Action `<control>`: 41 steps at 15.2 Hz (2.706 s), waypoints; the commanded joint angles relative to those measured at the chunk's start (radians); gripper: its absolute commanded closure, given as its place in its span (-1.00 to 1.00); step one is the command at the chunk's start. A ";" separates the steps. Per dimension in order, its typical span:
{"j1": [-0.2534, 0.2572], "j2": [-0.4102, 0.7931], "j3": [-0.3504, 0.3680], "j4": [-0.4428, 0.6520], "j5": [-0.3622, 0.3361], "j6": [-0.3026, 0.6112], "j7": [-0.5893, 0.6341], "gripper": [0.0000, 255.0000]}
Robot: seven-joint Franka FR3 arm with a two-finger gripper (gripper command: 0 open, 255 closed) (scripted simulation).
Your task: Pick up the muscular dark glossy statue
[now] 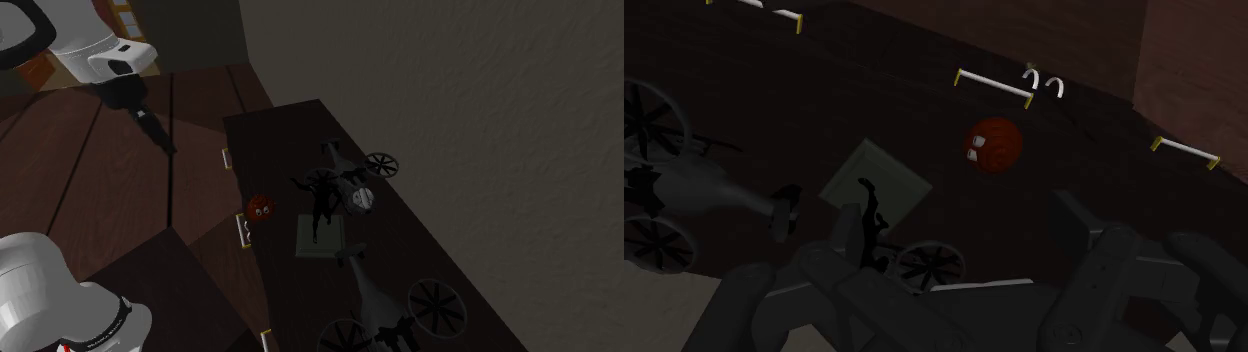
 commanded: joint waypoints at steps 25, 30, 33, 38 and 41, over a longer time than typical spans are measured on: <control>-0.072 0.731 -0.190 0.194 -0.038 0.611 -0.217 -1.00; -0.090 0.915 -0.208 0.334 0.001 0.669 -0.273 -1.00; -0.106 1.029 -0.212 0.435 0.028 0.688 -0.306 -1.00; -0.115 1.090 -0.211 0.459 0.040 0.728 -0.319 -1.00; -0.116 1.107 -0.210 0.441 0.043 0.763 -0.320 -1.00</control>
